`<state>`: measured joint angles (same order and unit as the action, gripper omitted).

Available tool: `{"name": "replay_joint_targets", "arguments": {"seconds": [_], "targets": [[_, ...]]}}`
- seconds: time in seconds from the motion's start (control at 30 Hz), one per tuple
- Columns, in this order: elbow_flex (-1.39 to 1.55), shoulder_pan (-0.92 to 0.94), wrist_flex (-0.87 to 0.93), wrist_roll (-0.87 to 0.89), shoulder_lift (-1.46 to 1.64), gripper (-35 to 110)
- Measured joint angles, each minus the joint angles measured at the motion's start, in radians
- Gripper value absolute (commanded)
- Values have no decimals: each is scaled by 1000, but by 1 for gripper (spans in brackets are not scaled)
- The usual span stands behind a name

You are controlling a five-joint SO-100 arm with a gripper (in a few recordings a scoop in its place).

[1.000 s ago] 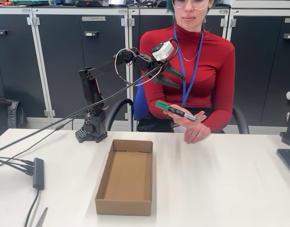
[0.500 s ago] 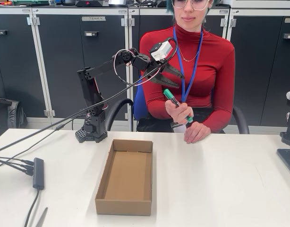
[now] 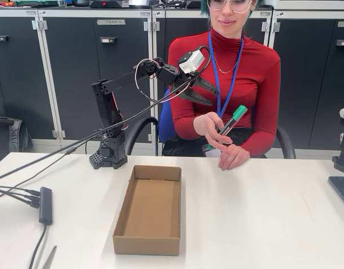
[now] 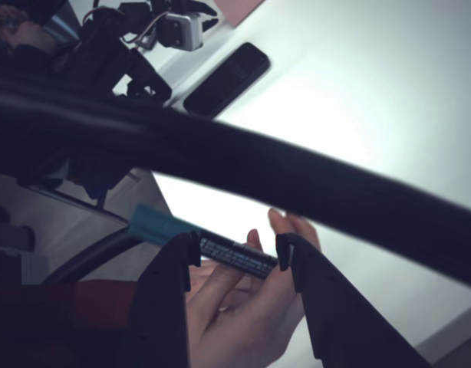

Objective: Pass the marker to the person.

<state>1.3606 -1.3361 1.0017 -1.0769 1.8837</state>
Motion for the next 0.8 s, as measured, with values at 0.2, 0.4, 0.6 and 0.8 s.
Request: {"name": "replay_joint_targets", "arguments": {"seconds": [0.2, 0.4, 0.6, 0.8], "targets": [[0, 46, 2, -3, -5, 22], [0, 55, 2, -21, -6, 22], [0, 55, 11, -21, -6, 22], [0, 55, 11, -21, -6, 22]]}}
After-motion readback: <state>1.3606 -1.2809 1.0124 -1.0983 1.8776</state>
